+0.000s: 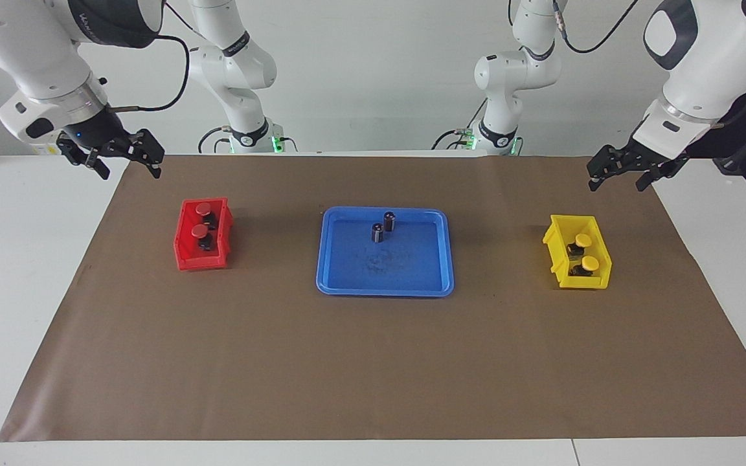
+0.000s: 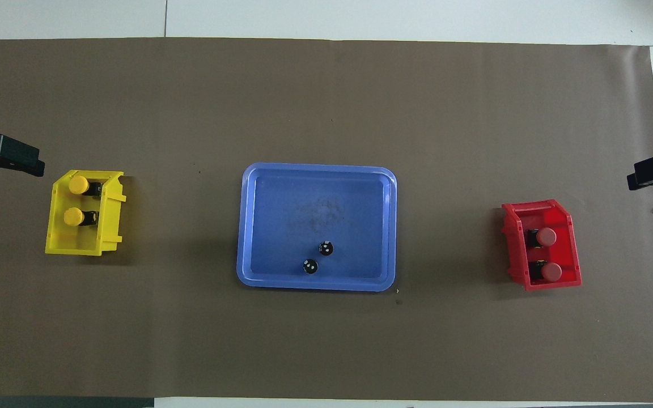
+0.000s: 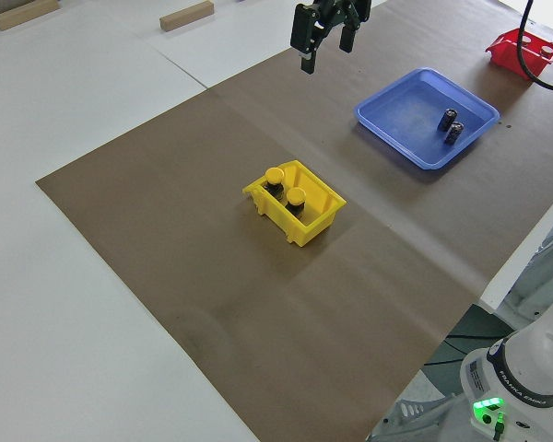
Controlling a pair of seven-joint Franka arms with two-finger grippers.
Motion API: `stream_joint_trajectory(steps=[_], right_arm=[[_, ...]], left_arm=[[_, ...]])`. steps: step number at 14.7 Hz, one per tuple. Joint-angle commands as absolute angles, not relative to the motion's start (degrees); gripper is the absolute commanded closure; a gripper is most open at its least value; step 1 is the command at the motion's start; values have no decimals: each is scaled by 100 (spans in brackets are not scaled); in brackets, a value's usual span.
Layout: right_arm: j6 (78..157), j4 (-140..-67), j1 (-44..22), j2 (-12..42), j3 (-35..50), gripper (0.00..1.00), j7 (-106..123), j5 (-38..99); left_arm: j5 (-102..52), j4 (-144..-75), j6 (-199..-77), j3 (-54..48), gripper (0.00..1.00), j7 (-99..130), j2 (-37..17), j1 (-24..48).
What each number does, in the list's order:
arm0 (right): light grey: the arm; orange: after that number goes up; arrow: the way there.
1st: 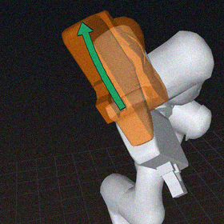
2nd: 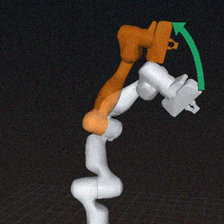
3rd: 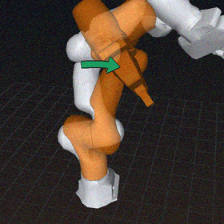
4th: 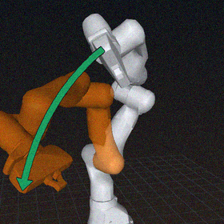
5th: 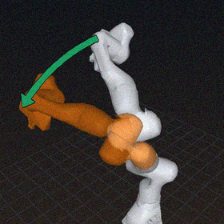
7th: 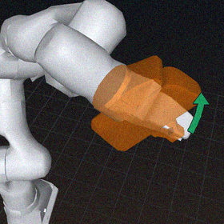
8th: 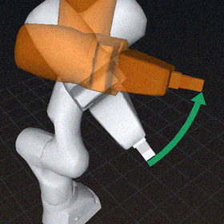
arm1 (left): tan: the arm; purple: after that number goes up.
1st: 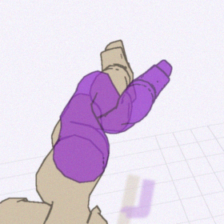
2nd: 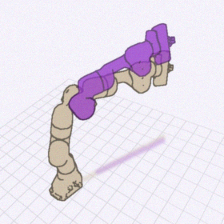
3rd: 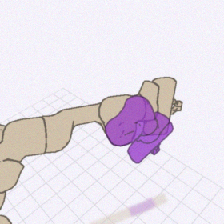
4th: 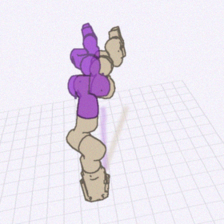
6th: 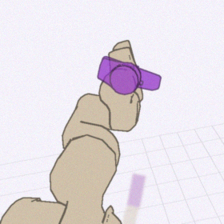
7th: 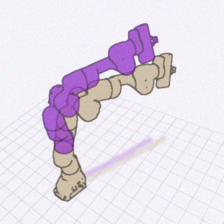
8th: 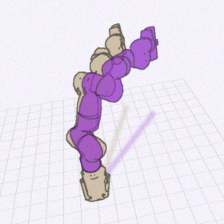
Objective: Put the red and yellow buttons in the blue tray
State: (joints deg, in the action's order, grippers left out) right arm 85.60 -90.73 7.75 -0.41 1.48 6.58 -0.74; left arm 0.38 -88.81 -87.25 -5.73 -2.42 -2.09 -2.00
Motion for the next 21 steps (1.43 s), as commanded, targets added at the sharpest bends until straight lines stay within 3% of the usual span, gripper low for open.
stream_joint_trajectory(steps=[1, 9, 12, 15, 18, 21], right_arm=[[8683, -9193, 773, -149, 158, 0, 562, -62], [8692, -9255, 809, -176, 149, 0, 633, -62], [9025, -9325, 773, -176, 149, 0, 633, 9], [9866, -10656, 756, -631, 149, 1, 633, 70], [10493, -11336, 747, -660, 149, 21, 650, 167], [11272, -11906, 738, -404, 158, 30, 668, 167]], left_arm=[[0, -8982, -8736, -571, 0, -272, -132, -255], [0, -9079, -8719, -571, 0, -334, -79, -272], [0, -9210, -8754, -571, 0, -334, -26, -272], [0, -9237, -8763, -580, 0, -343, 0, -272], [0, -9429, -9007, -563, 0, -273, 78, -272], [0, -10141, -9605, -563, 0, -10, 281, -290]])
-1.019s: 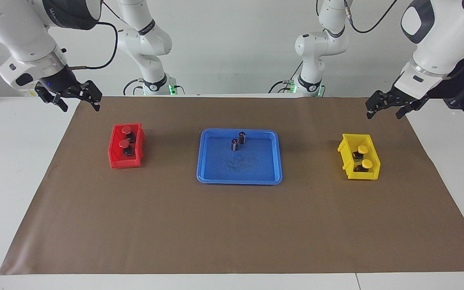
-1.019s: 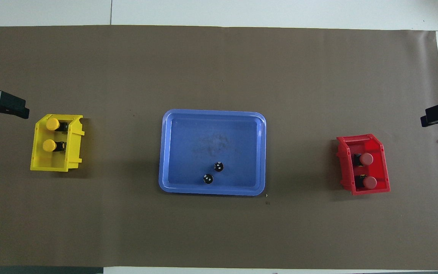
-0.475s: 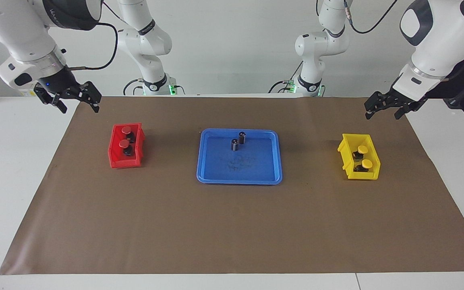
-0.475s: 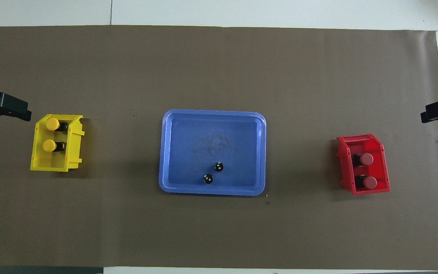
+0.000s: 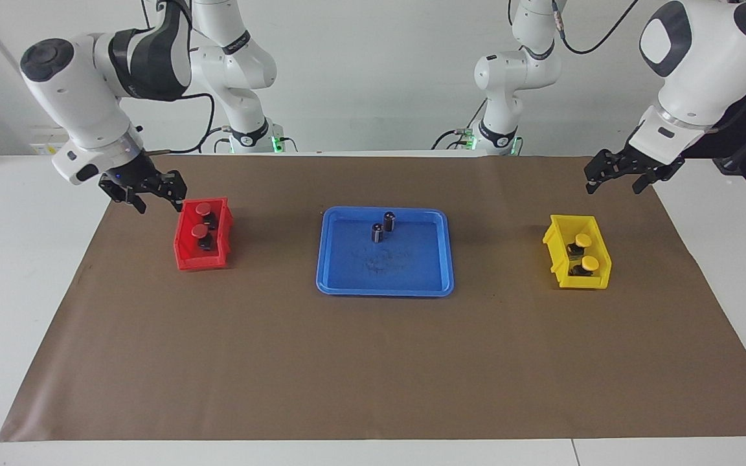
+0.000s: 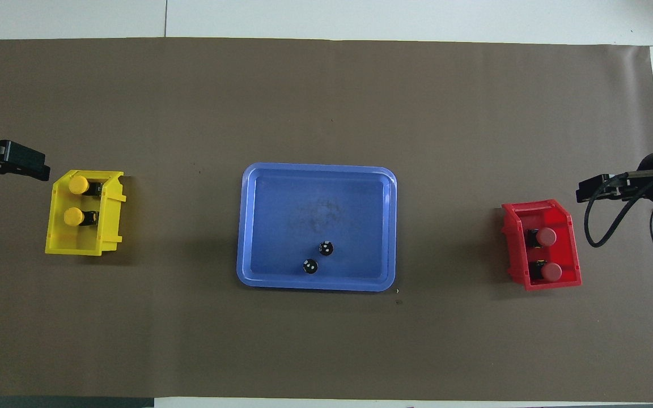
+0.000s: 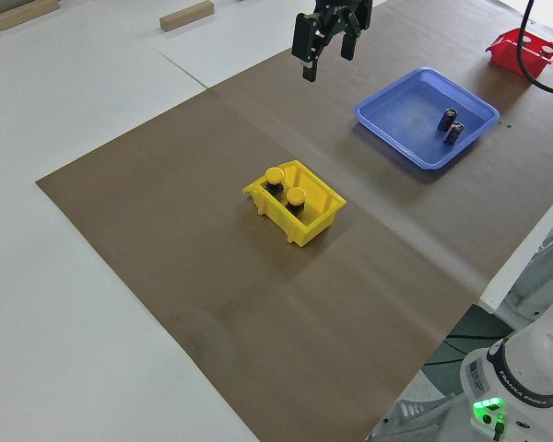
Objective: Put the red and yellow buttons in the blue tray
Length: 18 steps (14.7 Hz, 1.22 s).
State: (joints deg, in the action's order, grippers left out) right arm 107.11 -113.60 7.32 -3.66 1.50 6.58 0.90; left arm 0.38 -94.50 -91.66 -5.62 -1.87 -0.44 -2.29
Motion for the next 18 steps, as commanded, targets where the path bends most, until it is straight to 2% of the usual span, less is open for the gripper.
stream_joint_trajectory(steps=[1, 3, 5, 9, 11, 15, 18], right_arm=[[11633, -12205, 660, -404, 158, 30, 659, 167], [12109, -12654, 528, -396, 149, 30, 659, 167], [12523, -12945, 501, -396, 149, 34, 642, 176], [12551, -13051, 519, -351, 149, 34, 747, 176], [12568, -13148, 518, -387, 149, 34, 747, 176], [12577, -13280, 571, -439, 149, 34, 932, 176], [12577, -13333, 580, -457, 149, 34, 958, 176]], left_arm=[[0, -10273, -9754, -563, 0, 17, 273, -290], [0, -10589, -10193, -563, 0, 9, 281, -325], [35, -10976, -10632, -554, 0, 0, 264, -352], [167, -11390, -11398, -562, 0, -114, -8, -492], [167, -11399, -11548, -562, 5, -114, -184, -544], [167, -11417, -11846, -562, 24, -114, -430, -650], [167, -11741, -12356, -554, 33, -105, -475, -746]])
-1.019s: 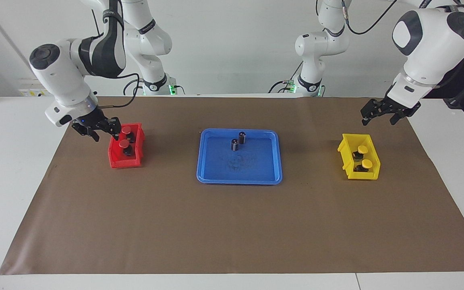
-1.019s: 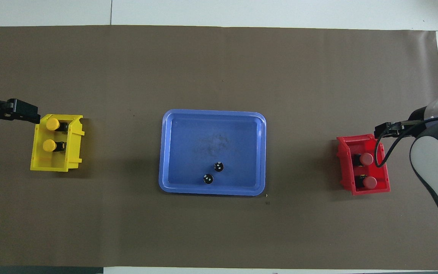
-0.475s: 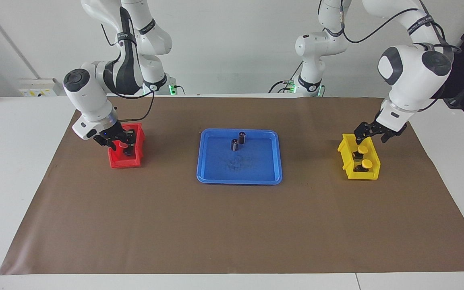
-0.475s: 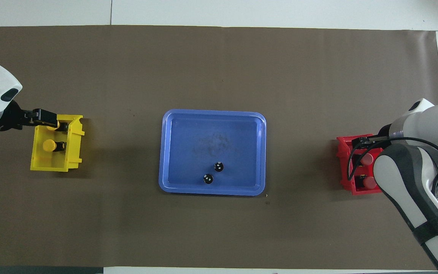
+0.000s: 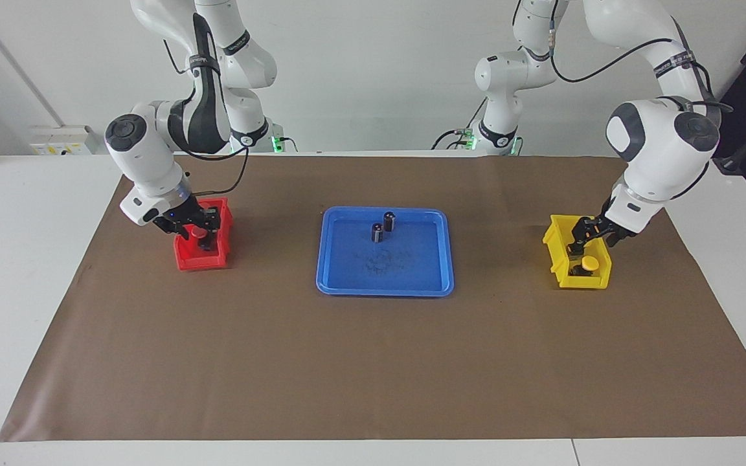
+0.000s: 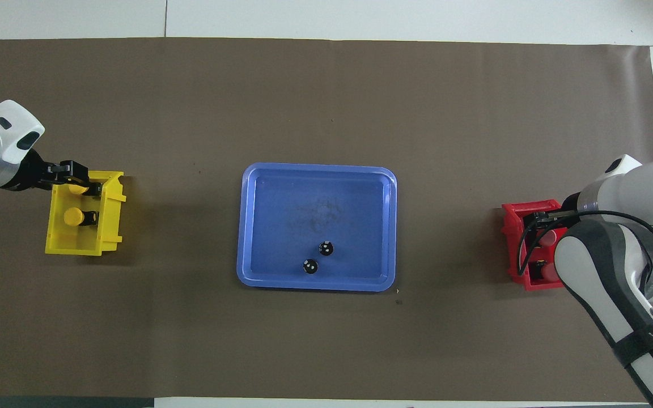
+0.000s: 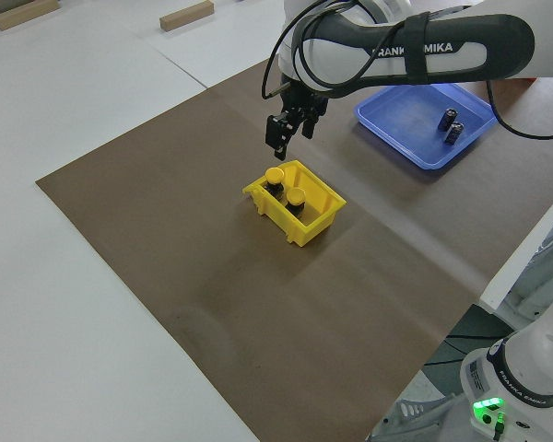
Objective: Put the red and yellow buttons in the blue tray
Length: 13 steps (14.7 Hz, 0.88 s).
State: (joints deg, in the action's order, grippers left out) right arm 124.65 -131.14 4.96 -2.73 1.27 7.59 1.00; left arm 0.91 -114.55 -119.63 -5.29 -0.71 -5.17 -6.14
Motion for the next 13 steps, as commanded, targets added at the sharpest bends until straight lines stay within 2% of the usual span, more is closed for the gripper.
stream_joint_trajectory(steps=[1, 6, 13], right_arm=[[12577, -13350, 580, -466, 149, 34, 1036, 176], [12691, -13500, 642, -518, 141, 34, 1195, 176], [12700, -13596, 642, -571, 141, 35, 1204, 176]], left_arm=[[167, -11777, -12453, -554, 34, -105, -501, -773], [176, -11777, -12840, -554, 34, -79, -843, -747], [176, -11848, -12990, -554, 34, -88, -932, -773]])
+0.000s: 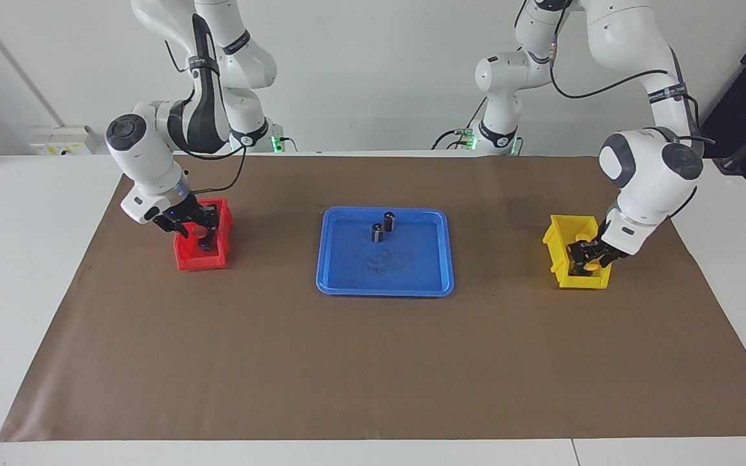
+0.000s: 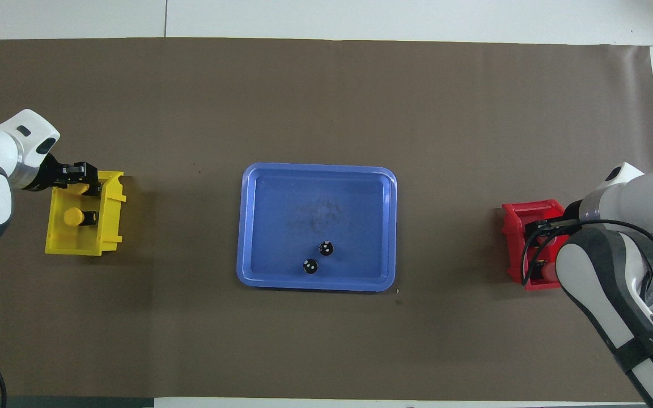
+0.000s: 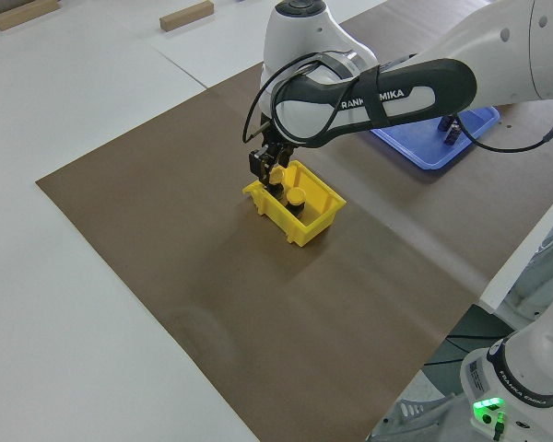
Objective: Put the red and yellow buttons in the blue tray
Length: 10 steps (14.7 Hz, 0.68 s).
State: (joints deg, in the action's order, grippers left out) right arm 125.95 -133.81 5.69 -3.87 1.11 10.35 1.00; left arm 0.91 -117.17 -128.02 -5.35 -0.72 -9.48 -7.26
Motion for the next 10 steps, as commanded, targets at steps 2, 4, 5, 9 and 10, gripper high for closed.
stream_joint_trajectory(steps=[2, 4, 5, 9, 10], right_arm=[[12726, -13675, 642, -606, 141, 35, 1204, 176], [12805, -13755, 650, -624, 132, 36, 1283, 176], [12814, -13764, 650, -624, 132, 36, 1309, 176], [12823, -13790, 712, -659, 132, 40, 1388, 176], [12823, -13807, 729, -659, 132, 44, 1432, 176]], left_arm=[[176, -11839, -12920, -554, 37, -88, -923, -773], [176, -11786, -12885, -554, 46, -88, -932, -773], [176, -11769, -12876, -554, 50, -88, -932, -773], [176, -11751, -12841, -554, 64, -97, -932, -791], [176, -11707, -12823, -554, 70, -97, -949, -782]])
